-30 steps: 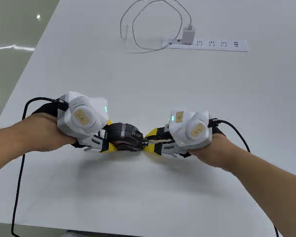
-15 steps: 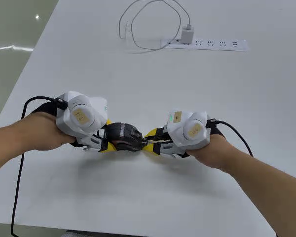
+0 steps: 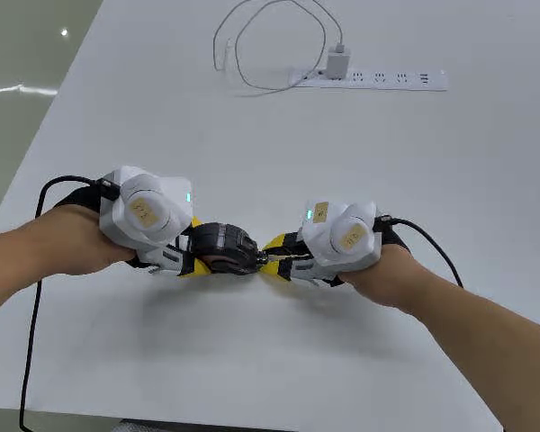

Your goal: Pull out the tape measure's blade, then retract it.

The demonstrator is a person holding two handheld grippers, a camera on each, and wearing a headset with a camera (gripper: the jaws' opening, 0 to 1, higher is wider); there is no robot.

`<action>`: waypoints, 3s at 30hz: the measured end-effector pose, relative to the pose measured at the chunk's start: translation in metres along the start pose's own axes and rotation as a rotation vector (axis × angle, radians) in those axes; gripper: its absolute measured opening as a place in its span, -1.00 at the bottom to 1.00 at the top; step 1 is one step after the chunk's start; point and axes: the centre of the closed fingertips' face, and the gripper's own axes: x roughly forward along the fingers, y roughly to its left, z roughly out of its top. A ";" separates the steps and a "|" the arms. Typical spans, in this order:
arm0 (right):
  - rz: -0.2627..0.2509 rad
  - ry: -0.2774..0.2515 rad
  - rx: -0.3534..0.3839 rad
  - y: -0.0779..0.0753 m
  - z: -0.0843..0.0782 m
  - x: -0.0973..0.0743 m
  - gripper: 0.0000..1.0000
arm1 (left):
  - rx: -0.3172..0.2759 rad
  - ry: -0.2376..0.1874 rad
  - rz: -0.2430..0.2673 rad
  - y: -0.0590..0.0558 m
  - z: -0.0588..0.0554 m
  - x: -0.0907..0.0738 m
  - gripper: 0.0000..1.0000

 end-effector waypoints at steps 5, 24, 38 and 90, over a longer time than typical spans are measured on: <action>0.003 0.003 0.002 0.001 -0.001 -0.002 -0.84 | 0.006 0.003 -0.004 0.000 0.000 0.000 -0.48; -0.005 0.014 0.003 0.000 -0.009 -0.012 -0.84 | 0.003 -0.001 -0.003 -0.001 0.001 0.000 -0.48; -0.018 0.023 0.011 -0.002 -0.018 -0.025 -0.84 | -0.001 0.000 -0.004 0.000 0.000 0.001 -0.48; -0.052 0.067 0.025 -0.006 -0.048 -0.068 -0.85 | 0.004 0.001 0.000 -0.001 0.000 0.000 -0.48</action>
